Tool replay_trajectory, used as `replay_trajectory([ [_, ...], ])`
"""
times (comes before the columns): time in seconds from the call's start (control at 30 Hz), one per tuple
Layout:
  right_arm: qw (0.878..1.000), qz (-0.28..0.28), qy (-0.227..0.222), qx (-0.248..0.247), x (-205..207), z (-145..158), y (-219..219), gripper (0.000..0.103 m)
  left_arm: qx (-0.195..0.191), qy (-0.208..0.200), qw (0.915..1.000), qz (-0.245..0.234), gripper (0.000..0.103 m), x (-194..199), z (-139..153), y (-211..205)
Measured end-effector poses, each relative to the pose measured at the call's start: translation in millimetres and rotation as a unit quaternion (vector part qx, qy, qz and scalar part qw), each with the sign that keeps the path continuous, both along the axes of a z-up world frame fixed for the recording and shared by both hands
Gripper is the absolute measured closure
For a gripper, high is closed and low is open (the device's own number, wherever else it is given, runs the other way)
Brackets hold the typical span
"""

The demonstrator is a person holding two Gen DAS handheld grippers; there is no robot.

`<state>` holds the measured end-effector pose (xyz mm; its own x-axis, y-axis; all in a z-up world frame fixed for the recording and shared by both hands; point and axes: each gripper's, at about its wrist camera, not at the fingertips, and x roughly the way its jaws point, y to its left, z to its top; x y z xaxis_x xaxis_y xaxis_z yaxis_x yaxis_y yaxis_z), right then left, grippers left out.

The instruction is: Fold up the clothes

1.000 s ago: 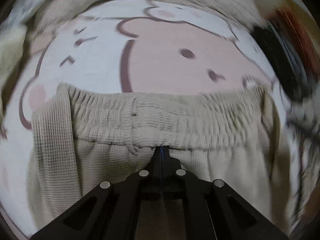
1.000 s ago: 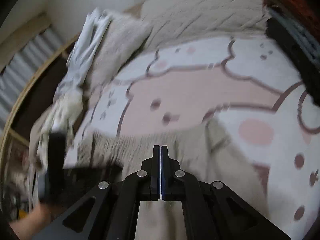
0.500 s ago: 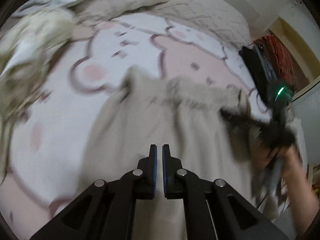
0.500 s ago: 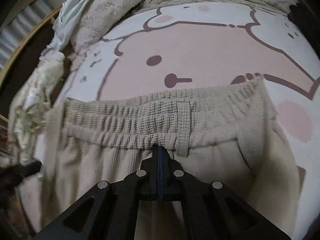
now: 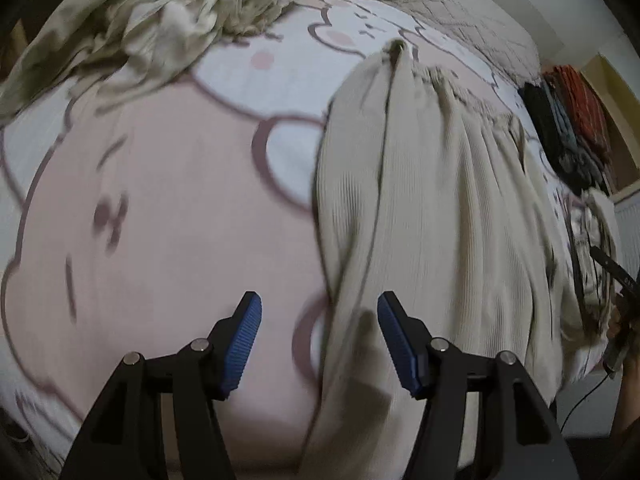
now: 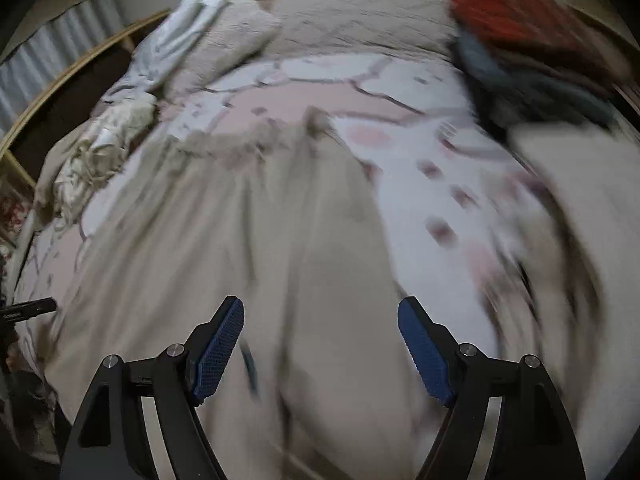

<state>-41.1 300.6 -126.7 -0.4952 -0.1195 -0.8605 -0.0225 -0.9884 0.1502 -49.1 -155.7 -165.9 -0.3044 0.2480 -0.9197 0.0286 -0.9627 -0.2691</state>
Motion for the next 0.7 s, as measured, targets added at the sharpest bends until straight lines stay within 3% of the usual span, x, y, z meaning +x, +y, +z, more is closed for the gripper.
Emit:
replay_trajectory([
  [0.07,0.999,-0.039,-0.013,-0.024,39.7,-6.0,21.9,0.024,0.007,-0.001,1.0,0.001,0.043,17.9,-1.1,-1.6],
  [0.23,0.994,-0.103,-0.031,-0.027,107.2,-24.8,42.6,0.032,0.027,0.0,0.9996,0.007,0.043,59.8,-4.3,-5.8],
  [0.33,0.989,-0.132,-0.051,-0.035,121.3,-47.4,46.5,0.032,0.048,0.015,0.9982,0.032,0.043,71.9,-5.3,-10.6],
  [0.4,0.987,-0.141,-0.06,-0.047,123.3,-58.6,44.8,0.042,0.057,0.02,0.9972,0.044,0.043,75.8,-4.0,-11.3],
  [0.43,0.988,-0.137,-0.059,-0.04,122.8,-63.0,39.9,0.053,0.06,0.022,0.9967,0.049,0.043,78.2,-3.1,-12.4],
  [0.47,0.989,-0.133,-0.057,-0.034,122.1,-67.2,35.0,0.075,0.062,0.024,0.9964,0.053,0.043,80.6,-2.2,-14.0],
  [0.53,0.993,-0.107,-0.056,-0.004,116.8,-65.4,23.9,0.096,0.065,0.027,0.9957,0.06,0.043,85.4,-0.5,-16.7],
  [0.6,0.993,-0.096,-0.045,0.043,114.9,-54.4,20.4,0.099,0.063,0.033,0.9955,0.064,0.043,92.9,2.5,-18.3],
  [0.63,0.99,-0.095,-0.037,0.098,115.7,-49.0,23.3,0.099,0.062,0.034,0.9954,0.065,0.043,95.7,3.3,-19.1],
  [0.7,0.983,-0.105,-0.041,0.145,114.0,-50.2,37.4,0.099,0.06,0.035,0.9955,0.065,0.043,99.2,3.2,-20.9],
])
